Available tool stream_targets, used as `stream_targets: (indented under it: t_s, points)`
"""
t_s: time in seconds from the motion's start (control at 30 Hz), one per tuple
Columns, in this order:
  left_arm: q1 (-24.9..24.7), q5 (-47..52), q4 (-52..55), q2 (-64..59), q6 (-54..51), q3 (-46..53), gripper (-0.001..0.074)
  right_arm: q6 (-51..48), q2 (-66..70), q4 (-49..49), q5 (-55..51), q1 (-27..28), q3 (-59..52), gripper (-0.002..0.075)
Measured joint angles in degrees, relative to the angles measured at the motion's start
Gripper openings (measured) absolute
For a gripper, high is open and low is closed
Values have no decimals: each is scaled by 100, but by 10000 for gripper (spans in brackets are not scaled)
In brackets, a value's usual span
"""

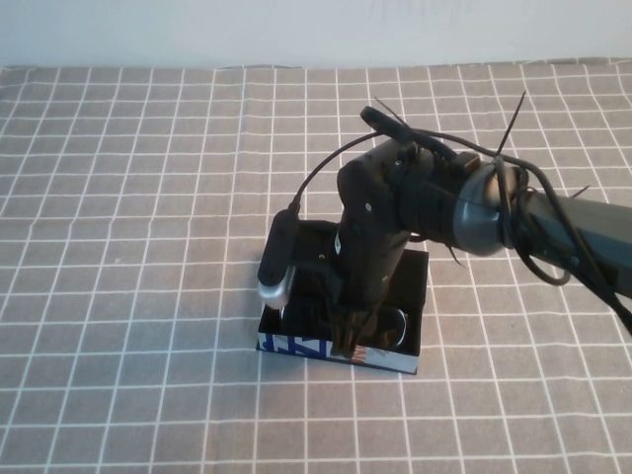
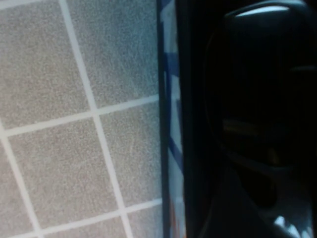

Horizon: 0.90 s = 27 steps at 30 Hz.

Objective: Take glasses out of glasses case
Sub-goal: Pick up the glasses from the glasses case, then place the glasses on the table

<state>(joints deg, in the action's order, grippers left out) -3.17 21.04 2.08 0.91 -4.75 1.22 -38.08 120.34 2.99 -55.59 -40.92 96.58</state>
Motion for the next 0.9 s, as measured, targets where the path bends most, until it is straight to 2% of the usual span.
stream_targets:
  t_s: [0.13,0.27,0.3,0.47,0.63,0.77,0.9]
  points:
    - [0,0,0,0,0,0,-4,0,43,0,0,0,0,251]
    - [0,0,0,0,0,0,-5,141,43,0,-135,0,137,73]
    - [0,0,0,0,0,0,-4,222,43,0,-207,0,210,59]
    - [0,0,0,0,0,0,-4,867,-131,162,-1073,0,790,56]
    - [0,0,0,0,0,0,-5,2176,-858,-64,-1408,154,926,56]
    - [0,0,0,0,0,0,-4,3025,-1827,-810,-1421,627,344,56]
    - [0,0,0,0,0,0,-4,3688,-2925,-911,-1430,1171,-1121,55]
